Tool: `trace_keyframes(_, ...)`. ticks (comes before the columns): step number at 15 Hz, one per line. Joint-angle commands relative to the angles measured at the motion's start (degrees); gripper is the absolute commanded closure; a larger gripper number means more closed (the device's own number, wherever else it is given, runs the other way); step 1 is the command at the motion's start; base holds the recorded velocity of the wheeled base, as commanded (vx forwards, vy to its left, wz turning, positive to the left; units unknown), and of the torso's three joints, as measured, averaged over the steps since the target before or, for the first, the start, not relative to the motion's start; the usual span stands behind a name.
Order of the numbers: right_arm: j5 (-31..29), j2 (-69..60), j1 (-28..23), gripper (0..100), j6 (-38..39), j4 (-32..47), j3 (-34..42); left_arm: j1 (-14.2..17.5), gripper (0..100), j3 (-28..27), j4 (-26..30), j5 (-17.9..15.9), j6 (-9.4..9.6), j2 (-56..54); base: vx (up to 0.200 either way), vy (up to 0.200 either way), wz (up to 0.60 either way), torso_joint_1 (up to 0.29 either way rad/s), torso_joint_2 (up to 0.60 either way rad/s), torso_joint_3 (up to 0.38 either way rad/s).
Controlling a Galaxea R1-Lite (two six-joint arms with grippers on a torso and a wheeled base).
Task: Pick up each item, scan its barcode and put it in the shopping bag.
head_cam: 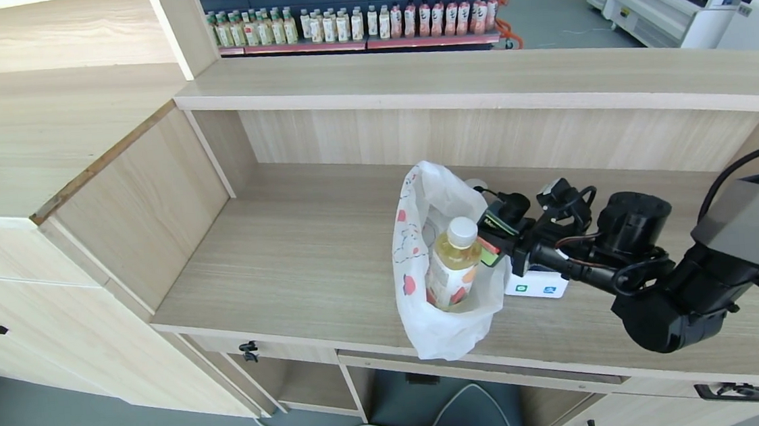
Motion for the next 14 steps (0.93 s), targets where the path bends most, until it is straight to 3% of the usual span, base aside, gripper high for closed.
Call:
trace_keyframes(1, 0.05, 2.26, 0.66, 100, -0.19, -1.58, 0.02, -0.02, 0, 0.01, 0.02, 0.02, -0.01, -0.02, 0.000, 0.000, 0.00, 0.000, 0.00, 0.000)
trace_keyframes(7, -0.04, 3.14, 1.01, 100, -0.19, -6.32, -0.60, -0.02, 0, 0.01, 0.02, 0.02, -0.01, -0.02, 0.000, 0.000, 0.00, 0.000, 0.00, 0.000)
trace_keyframes(14, -1.89, 6.13, 0.75, 100, -1.51, -6.32, 2.57, -0.02, 0, 0.01, 0.02, 0.02, -0.01, -0.02, 0.000, 0.000, 0.00, 0.000, 0.00, 0.000)
